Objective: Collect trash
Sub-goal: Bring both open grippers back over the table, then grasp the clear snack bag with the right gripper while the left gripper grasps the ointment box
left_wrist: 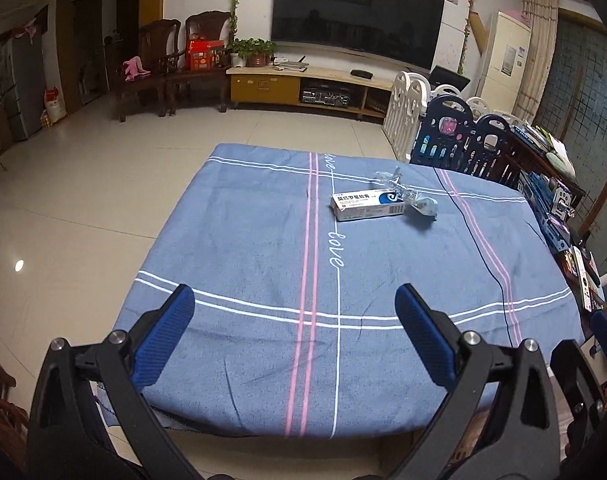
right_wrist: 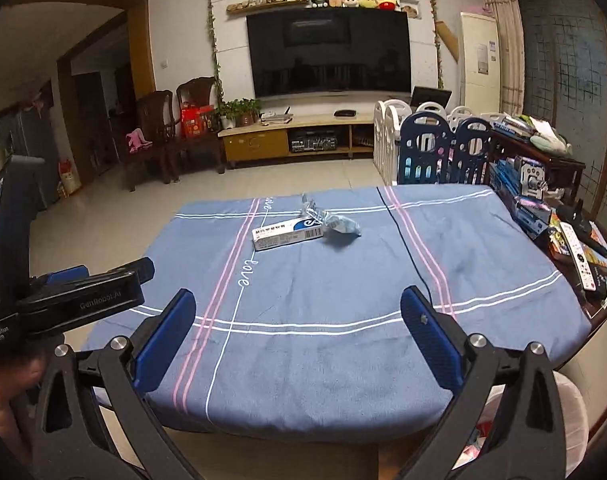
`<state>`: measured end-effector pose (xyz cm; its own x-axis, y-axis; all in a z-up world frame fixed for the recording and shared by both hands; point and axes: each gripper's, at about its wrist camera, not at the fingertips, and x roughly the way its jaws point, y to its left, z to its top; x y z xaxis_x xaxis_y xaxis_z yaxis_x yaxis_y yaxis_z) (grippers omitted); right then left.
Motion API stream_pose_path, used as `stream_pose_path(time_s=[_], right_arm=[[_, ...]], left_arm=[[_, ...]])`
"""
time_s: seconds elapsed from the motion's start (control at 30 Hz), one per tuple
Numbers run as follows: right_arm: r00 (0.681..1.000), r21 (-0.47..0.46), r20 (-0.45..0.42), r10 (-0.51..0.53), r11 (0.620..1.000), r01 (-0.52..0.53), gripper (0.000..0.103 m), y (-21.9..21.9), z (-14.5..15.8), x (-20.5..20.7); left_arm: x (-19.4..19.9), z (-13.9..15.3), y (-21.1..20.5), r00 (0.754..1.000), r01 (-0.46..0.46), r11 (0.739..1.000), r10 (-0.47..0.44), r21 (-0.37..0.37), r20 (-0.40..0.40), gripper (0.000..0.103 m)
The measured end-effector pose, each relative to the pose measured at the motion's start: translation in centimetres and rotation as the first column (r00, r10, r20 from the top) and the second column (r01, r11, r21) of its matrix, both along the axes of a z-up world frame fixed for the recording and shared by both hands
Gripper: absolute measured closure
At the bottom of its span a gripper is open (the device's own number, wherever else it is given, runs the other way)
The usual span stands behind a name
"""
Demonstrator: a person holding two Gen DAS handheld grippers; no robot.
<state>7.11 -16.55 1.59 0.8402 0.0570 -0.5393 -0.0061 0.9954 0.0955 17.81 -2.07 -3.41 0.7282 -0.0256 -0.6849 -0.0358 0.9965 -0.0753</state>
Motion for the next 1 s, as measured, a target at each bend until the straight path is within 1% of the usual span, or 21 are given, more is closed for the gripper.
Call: stream_pose_path(time_s=[0.1, 0.27, 0.4, 0.43, 0.53, 0.63, 0.67, 0.7, 0.77, 0.8, 0.87, 0.9, 0.97, 1.0], right_arm=[[1.0, -0.001, -0.025, 0.006, 1.0, -0.006, 0.003, -0.1, -0.4, 0.2], [0.999, -0.001, -0.04, 0.012, 1.0, -0.012, 0.003, -0.4, -0.7, 0.5], [0.993, 0.012, -0.107, 0.042, 0.999, -0.041, 0.003, -0.8, -1.7, 3.0], [0.991, -0.001, -0.126, 0.053, 0.999, -0.053, 0.003, -0.7, -2.0, 4.2], [0.982, -0.091, -0.173, 0.081, 0.991, -0.098, 0.003, -0.2, -3.1, 9.6], [0.969, -0.212, -0.227, 0.096, 0.966, -0.145, 0.003, 0.5, -5.1, 16.0], [0.965, -0.262, -0.242, 0.097, 0.952, -0.161, 0.003, 0.7, -6.0, 18.1], [0.958, -0.321, -0.271, 0.097, 0.929, -0.185, 0.003, 1.0, -7.2, 20.8], [0.941, -0.397, -0.327, 0.086, 0.891, -0.22, 0.003, 1.1, -9.4, 24.9], [0.928, -0.441, -0.367, 0.063, 0.867, -0.233, 0.003, 1.0, -11.0, 27.4], [0.907, -0.466, -0.418, 0.045, 0.847, -0.257, 0.003, 0.9, -13.1, 30.4], [0.902, -0.477, -0.429, 0.039, 0.838, -0.263, 0.003, 0.9, -14.0, 31.8], [0.906, -0.493, -0.42, 0.048, 0.827, -0.272, 0.003, 1.1, -14.8, 33.4], [0.909, -0.489, -0.413, 0.06, 0.828, -0.276, 0.004, 1.2, -15.0, 33.9]], left_arm=[[-0.1, -0.1, 0.3, 1.0, 0.0, 1.0, 0.0, -0.009, -0.001, 0.003], [-0.2, -0.3, 0.4, 1.0, 0.01, 1.0, -0.01, -0.015, -0.01, 0.003], [-0.2, -0.4, 1.2, 1.0, 0.003, 1.0, -0.003, -0.029, -0.011, 0.003], [-0.2, -0.3, 1.3, 1.0, -0.001, 0.999, 0.001, -0.035, -0.012, 0.003], [-0.2, -0.3, 1.6, 1.0, -0.008, 0.999, 0.007, -0.05, -0.018, 0.003], [-0.1, -0.3, 1.5, 1.0, -0.001, 0.998, 0.0, -0.056, -0.024, 0.003], [0.1, -0.4, 1.3, 1.0, 0.003, 0.999, -0.004, -0.054, -0.025, 0.003], [0.3, -0.4, 1.3, 1.0, 0.005, 0.999, -0.007, -0.052, -0.029, 0.003], [0.7, -0.5, 1.2, 0.999, 0.008, 0.999, -0.01, -0.051, -0.038, 0.003], [0.8, -0.5, 1.2, 0.999, 0.008, 0.999, -0.01, -0.053, -0.04, 0.003], [1.2, -0.5, 1.1, 0.999, 0.011, 0.999, -0.013, -0.051, -0.041, 0.003], [1.3, -0.5, 1.0, 0.999, 0.014, 0.999, -0.016, -0.047, -0.042, 0.003], [1.6, -0.6, 0.9, 0.999, 0.021, 0.999, -0.023, -0.039, -0.044, 0.003], [1.8, -0.7, 0.9, 0.999, 0.022, 0.999, -0.024, -0.034, -0.047, 0.003]])
